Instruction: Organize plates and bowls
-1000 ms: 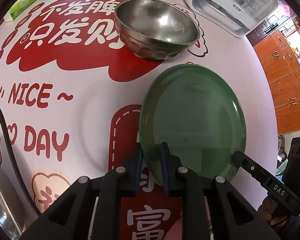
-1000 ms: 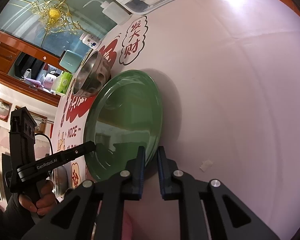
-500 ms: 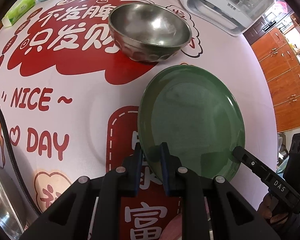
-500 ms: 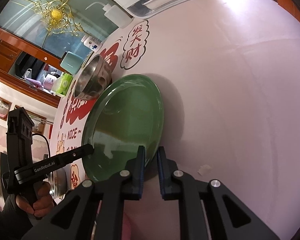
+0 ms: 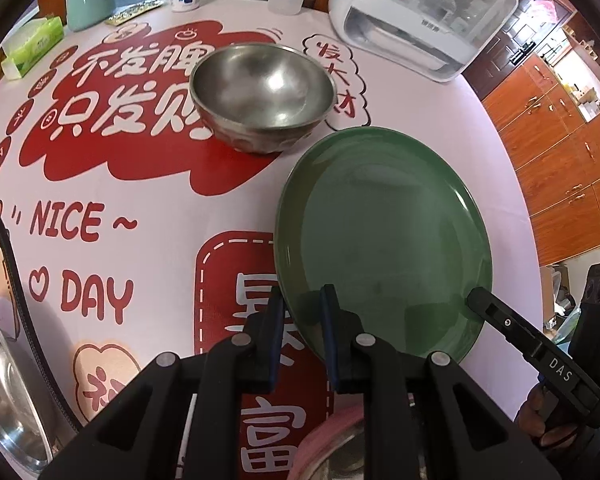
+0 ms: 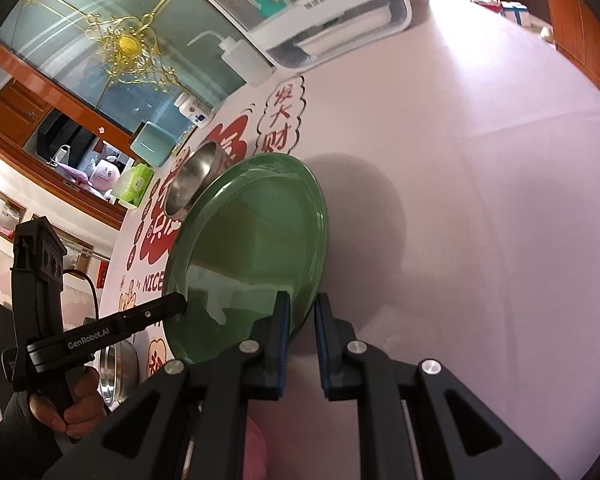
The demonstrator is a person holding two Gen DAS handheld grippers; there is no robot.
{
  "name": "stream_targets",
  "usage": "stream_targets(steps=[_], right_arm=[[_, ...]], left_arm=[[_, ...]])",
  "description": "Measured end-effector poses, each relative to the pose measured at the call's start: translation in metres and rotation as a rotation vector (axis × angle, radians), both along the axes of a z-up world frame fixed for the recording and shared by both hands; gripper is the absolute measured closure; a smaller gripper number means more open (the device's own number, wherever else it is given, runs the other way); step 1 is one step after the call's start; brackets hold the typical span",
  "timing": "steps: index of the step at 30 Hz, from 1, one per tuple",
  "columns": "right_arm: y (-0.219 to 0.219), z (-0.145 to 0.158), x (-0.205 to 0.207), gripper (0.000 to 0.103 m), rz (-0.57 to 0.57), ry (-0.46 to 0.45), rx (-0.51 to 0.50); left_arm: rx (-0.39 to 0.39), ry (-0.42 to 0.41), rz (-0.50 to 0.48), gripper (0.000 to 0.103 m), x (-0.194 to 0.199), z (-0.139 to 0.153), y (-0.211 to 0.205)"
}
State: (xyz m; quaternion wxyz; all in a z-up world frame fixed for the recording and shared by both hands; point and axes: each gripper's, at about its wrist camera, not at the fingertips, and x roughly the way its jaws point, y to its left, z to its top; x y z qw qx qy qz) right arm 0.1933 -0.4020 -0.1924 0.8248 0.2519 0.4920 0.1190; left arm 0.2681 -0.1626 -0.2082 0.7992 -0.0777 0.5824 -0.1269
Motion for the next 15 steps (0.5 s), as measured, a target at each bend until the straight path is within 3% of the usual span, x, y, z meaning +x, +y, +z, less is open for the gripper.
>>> stream_targets(steps=[15], right_arm=[[0.008, 0.043, -0.021, 0.091, 0.023, -0.114, -0.003]], left_arm=[[0.002, -0.126, 0.025, 0.088, -0.033, 0.056, 0.008]])
